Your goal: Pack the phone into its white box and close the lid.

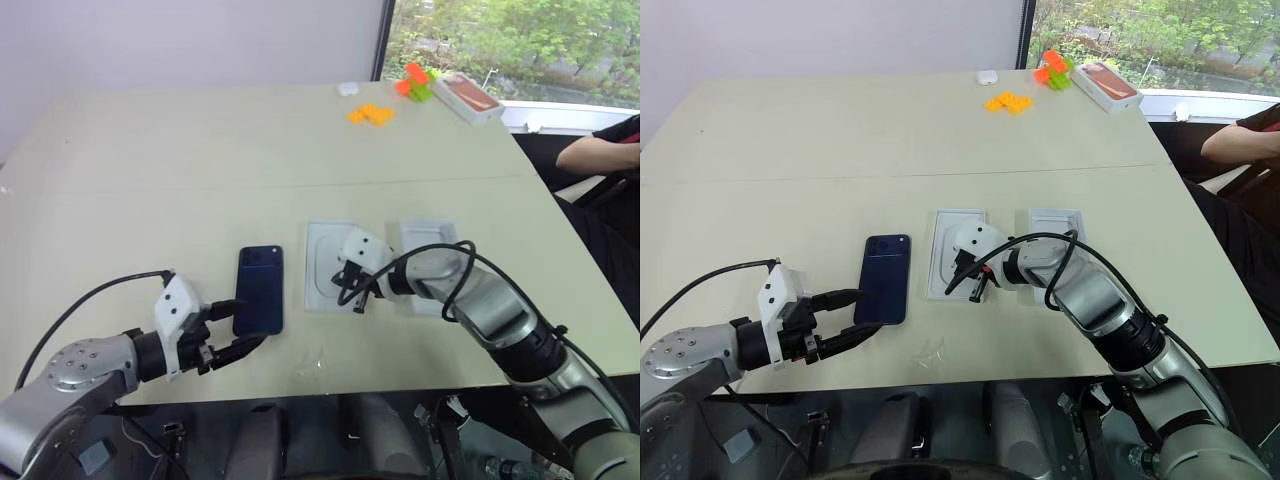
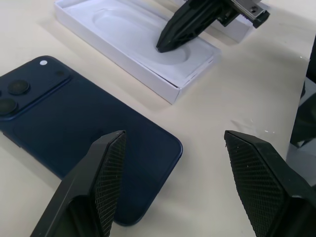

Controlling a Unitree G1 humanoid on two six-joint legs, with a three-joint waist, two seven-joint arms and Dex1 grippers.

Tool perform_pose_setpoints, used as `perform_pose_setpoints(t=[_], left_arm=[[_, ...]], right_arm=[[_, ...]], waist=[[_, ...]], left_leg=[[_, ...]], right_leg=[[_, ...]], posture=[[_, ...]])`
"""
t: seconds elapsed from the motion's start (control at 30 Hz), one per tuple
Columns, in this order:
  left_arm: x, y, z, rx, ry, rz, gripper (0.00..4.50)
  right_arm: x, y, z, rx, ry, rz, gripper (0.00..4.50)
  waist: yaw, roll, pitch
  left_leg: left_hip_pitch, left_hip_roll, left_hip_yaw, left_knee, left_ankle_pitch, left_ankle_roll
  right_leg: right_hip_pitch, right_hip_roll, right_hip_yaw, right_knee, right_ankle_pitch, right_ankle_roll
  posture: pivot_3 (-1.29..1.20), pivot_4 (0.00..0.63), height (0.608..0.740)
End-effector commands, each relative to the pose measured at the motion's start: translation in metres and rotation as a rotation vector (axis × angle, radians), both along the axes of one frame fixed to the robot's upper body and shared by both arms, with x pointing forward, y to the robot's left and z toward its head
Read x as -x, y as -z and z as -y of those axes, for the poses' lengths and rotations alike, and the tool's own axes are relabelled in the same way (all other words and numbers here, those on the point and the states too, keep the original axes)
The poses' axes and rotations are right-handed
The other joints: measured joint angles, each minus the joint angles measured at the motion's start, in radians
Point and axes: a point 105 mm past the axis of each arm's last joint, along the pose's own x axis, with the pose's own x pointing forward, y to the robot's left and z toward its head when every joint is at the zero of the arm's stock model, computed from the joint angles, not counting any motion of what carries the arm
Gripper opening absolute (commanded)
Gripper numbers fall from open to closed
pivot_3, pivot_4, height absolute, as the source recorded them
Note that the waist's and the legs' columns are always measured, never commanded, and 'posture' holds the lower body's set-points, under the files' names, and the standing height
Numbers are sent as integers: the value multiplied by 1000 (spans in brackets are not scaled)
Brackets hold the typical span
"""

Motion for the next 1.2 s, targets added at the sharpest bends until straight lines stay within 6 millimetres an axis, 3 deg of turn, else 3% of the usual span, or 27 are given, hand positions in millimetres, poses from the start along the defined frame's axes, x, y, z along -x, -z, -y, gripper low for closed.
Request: perform_pose_setpoints(t=[0.03, 0.3, 0.47, 0.63, 0.77, 0.8, 0.93, 1.1, 1.2], left_arm=[[1, -8, 7, 8, 26, 41, 3378], [1, -6, 11, 16, 28, 38, 3378], [-14, -8, -7, 60, -128, 18, 3378], [-41, -17, -36, 140, -406, 19, 3378], [-40, -2, -55, 198, -542, -111, 4461], [-38, 1, -58, 218, -568, -147, 4461], [-34, 12, -72, 274, -654, -285, 4500], [-28, 17, -69, 311, -648, -390, 4500], [-28, 20, -67, 327, -656, -426, 4500]], right_arm=[[-9, -4, 2, 24, 33, 54, 16], [-11, -13, 0, 12, 17, 118, 16], [11, -49, -19, -151, -180, 260, 16], [8, -57, -20, -228, -147, 301, 16], [10, -60, -31, -284, -165, 275, 0], [10, -61, -34, -310, -160, 244, 0], [14, -62, -44, -304, -192, 207, 1791], [15, -60, -58, -263, -229, 230, 4389], [12, -55, -61, -234, -219, 209, 4324]], waist=[[-1, 0, 0], [-1, 0, -1], [-2, 0, 0], [-1, -1, -1], [-5, -1, -1], [-6, -1, -1], [-2, -1, -1], [-3, -1, -1], [-2, -1, -1]], left_leg=[[0, 0, 0, 0, 0, 0], [0, 0, 0, 0, 0, 0], [0, 0, -1, 0, 0, 0], [3, 0, -2, 1, 0, 0], [5, 0, -1, 1, 0, 0], [5, 0, -2, 1, 0, 0], [5, 2, -3, 1, 0, 0], [8, 2, -2, 1, 0, 0], [8, 1, -2, 1, 0, 0]], right_leg=[[0, 0, 0, 0, 0, 0], [1, 0, 0, 0, 1, -1], [1, 0, 0, 0, 3, 2], [3, 0, 0, 1, 3, 2], [3, 1, 0, 3, 4, 1], [3, 1, 0, 4, 4, 1], [3, 1, 0, 5, 4, 1], [5, 0, 0, 5, 4, -1], [6, 0, 1, 5, 3, -2]], posture=[[0, 150, 740], [0, 150, 740], [0, 150, 740], [0, 150, 740], [0, 150, 740], [0, 150, 740], [0, 150, 740], [0, 150, 740], [0, 150, 740]])
